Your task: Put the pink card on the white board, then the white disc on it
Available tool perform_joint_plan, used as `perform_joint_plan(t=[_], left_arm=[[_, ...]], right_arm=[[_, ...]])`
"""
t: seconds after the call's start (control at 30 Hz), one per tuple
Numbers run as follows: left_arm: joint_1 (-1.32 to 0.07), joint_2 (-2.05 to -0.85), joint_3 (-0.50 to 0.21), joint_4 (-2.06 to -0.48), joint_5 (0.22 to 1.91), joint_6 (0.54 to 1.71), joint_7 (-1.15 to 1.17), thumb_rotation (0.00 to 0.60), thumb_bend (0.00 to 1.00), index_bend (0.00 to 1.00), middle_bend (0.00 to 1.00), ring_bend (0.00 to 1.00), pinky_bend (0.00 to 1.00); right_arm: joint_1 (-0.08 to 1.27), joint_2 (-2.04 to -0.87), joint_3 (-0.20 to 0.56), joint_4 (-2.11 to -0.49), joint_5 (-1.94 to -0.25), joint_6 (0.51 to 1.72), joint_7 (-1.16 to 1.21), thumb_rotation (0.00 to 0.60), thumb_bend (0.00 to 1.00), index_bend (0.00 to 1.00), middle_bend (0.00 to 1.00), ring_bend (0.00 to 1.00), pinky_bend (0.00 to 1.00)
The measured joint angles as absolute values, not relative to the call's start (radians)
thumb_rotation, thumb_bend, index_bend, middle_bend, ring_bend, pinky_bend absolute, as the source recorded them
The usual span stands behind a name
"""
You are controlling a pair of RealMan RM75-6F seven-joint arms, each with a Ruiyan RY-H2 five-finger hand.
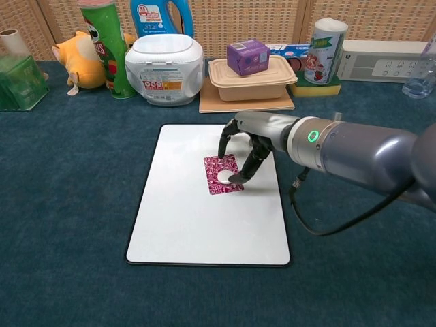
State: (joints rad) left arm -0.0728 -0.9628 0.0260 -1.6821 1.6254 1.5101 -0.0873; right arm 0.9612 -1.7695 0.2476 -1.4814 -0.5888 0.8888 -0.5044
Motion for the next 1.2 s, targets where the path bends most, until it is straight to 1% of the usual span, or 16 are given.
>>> perform_joint_plan(t=[0.1, 0.3, 0.47, 0.53, 0.6, 0.63, 0.7, 0.77, 0.87, 1.0, 1.13, 1.2], left_arm=[[-0.073, -0.963, 0.027, -1.683, 1.626, 1.509, -0.084, 0.6, 0.08, 0.0, 0.0, 0.0, 0.07], [-0.073, -0.966, 0.027, -1.684, 1.624, 1.509, -0.079, 0.6, 0.08, 0.0, 0.0, 0.0, 0.07], [-0.074, -0.965, 0.026, -1.684, 1.623, 1.507, -0.078, 0.6, 0.08, 0.0, 0.0, 0.0, 0.07], [-0.073, -0.965, 0.025, -1.684, 1.622, 1.509, -0.079, 0.6, 0.08, 0.0, 0.0, 0.0, 0.07], [-0.073, -0.966, 0.025, -1.685, 1.621, 1.51, -0.078, 0.6, 0.08, 0.0, 0.0, 0.0, 0.07], [-0.072, -0.967, 0.024, -1.685, 1.618, 1.511, -0.075, 0.6, 0.08, 0.0, 0.0, 0.0, 0.07], [-0.07, -0.97, 0.021, -1.686, 1.614, 1.514, -0.065, 0.6, 0.08, 0.0, 0.0, 0.0, 0.07], [-0.069, -0.973, 0.019, -1.69, 1.608, 1.516, -0.055, 0.6, 0.08, 0.0, 0.0, 0.0, 0.07], [-0.067, -0.975, 0.017, -1.693, 1.605, 1.517, -0.047, 0.6, 0.08, 0.0, 0.0, 0.0, 0.07], [-0.064, -0.978, 0.018, -1.699, 1.608, 1.523, -0.035, 0.6, 0.08, 0.0, 0.0, 0.0, 0.07], [-0.062, -0.982, 0.017, -1.702, 1.606, 1.525, -0.02, 0.6, 0.08, 0.0, 0.0, 0.0, 0.07], [-0.062, -0.983, 0.017, -1.703, 1.606, 1.524, -0.015, 0.6, 0.08, 0.0, 0.0, 0.0, 0.07]], right_arm=[[0.962, -1.768, 0.25, -1.483, -0.59, 0.89, -0.498, 0.6, 0.33, 0.15, 0.04, 0.0, 0.16], [0.959, -1.747, 0.261, -1.509, -0.6, 0.904, -0.481, 0.6, 0.33, 0.13, 0.04, 0.0, 0.16], [0.937, -1.668, 0.259, -1.585, -0.629, 0.931, -0.475, 0.6, 0.32, 0.13, 0.04, 0.0, 0.16], [0.92, -1.628, 0.252, -1.619, -0.65, 0.943, -0.47, 0.6, 0.29, 0.13, 0.04, 0.0, 0.16], [0.902, -1.593, 0.242, -1.645, -0.676, 0.953, -0.461, 0.6, 0.2, 0.11, 0.03, 0.0, 0.14], [0.886, -1.57, 0.233, -1.659, -0.699, 0.963, -0.453, 0.6, 0.17, 0.11, 0.02, 0.0, 0.12], [0.856, -1.537, 0.216, -1.677, -0.747, 0.985, -0.433, 0.6, 0.1, 0.08, 0.01, 0.0, 0.04], [0.817, -1.499, 0.194, -1.693, -0.817, 1.013, -0.402, 0.6, 0.05, 0.07, 0.0, 0.0, 0.0], [0.76, -1.445, 0.158, -1.701, -0.93, 1.063, -0.357, 0.6, 0.01, 0.07, 0.0, 0.0, 0.0], [0.674, -1.367, 0.102, -1.687, -1.091, 1.16, -0.297, 0.6, 0.0, 0.06, 0.0, 0.0, 0.0], [0.559, -1.286, 0.039, -1.623, -1.255, 1.299, -0.174, 0.6, 0.0, 0.06, 0.0, 0.0, 0.0], [0.509, -1.251, 0.012, -1.585, -1.298, 1.345, -0.122, 0.6, 0.0, 0.06, 0.0, 0.0, 0.0]])
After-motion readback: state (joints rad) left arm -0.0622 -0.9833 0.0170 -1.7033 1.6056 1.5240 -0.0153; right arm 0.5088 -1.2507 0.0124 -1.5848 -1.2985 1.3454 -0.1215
